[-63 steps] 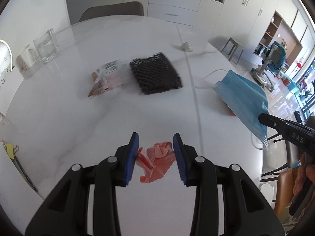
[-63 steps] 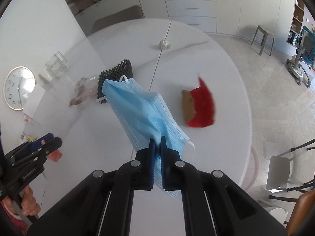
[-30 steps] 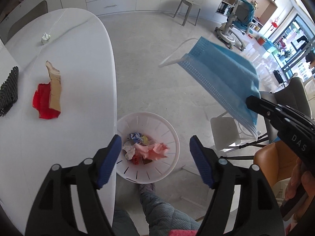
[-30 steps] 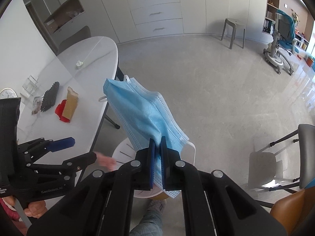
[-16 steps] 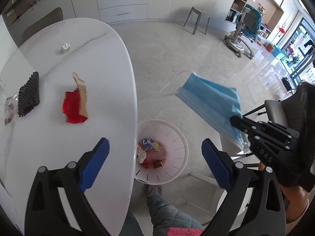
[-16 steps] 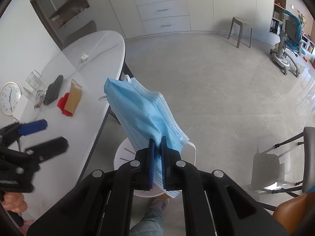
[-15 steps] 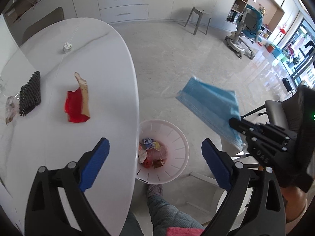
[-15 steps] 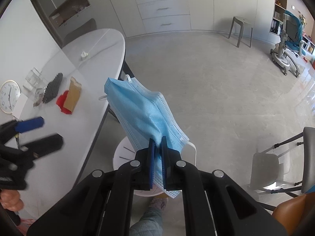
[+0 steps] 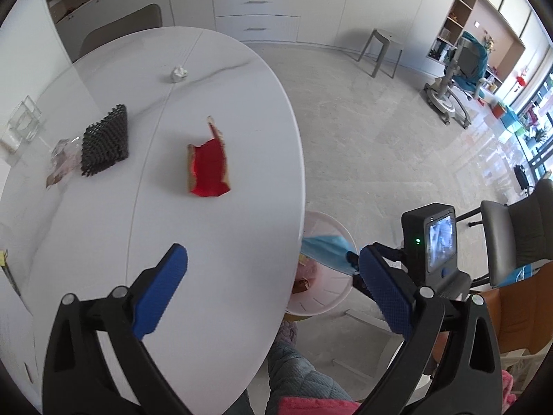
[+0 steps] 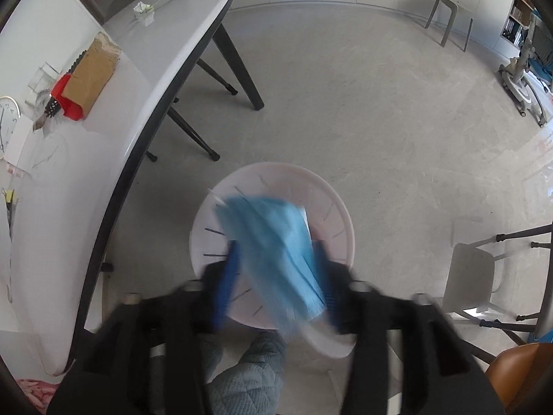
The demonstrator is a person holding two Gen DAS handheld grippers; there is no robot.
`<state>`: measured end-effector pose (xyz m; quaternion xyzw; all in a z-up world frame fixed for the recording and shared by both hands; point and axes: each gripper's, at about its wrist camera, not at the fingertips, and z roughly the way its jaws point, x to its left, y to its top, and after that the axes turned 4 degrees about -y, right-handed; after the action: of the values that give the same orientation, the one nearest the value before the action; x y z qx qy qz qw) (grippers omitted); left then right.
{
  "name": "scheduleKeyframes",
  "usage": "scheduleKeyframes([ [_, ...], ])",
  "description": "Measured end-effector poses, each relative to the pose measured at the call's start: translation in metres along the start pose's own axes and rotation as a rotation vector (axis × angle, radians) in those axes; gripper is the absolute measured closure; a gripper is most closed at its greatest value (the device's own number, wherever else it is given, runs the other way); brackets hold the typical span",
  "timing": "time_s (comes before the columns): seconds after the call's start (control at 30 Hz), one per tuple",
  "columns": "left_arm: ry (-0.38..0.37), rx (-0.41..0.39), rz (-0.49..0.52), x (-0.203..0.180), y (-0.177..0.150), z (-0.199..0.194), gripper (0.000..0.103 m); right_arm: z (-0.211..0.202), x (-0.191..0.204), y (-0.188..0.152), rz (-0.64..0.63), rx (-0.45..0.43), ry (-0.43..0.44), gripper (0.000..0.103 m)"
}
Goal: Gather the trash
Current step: 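Open the right gripper to drop the blue mask into the wastebasket, then grasp the black mesh pad with the left gripper while the right moves to the red cardboard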
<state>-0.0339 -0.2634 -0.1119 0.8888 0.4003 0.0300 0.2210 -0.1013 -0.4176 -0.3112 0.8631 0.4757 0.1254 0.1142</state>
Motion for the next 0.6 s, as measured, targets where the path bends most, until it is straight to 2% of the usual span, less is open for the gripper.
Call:
scheduleKeyframes([
  [0.03, 0.001, -0.001, -0.005, 0.002, -0.001, -0.001, 0.008, 0.001, 0.002, 0.001, 0.005, -0.002, -0.002, 0.036],
  [0.1, 0.006, -0.01, -0.014, 0.008, -0.002, -0.008, 0.008, -0.004, 0.006, 0.004, 0.021, -0.013, 0.007, 0.024],
  [0.2, 0.008, -0.027, -0.022, 0.015, -0.003, -0.018, 0.008, -0.025, 0.009, 0.007, 0.048, -0.059, -0.006, 0.012],
  [0.4, 0.004, -0.063, -0.034, 0.031, -0.004, -0.036, 0.008, -0.092, 0.024, 0.013, 0.065, -0.189, -0.044, 0.003],
  [0.6, -0.001, -0.102, -0.053, 0.051, -0.003, -0.054, 0.008, -0.155, 0.055, 0.025, 0.034, -0.298, -0.064, 0.003],
])
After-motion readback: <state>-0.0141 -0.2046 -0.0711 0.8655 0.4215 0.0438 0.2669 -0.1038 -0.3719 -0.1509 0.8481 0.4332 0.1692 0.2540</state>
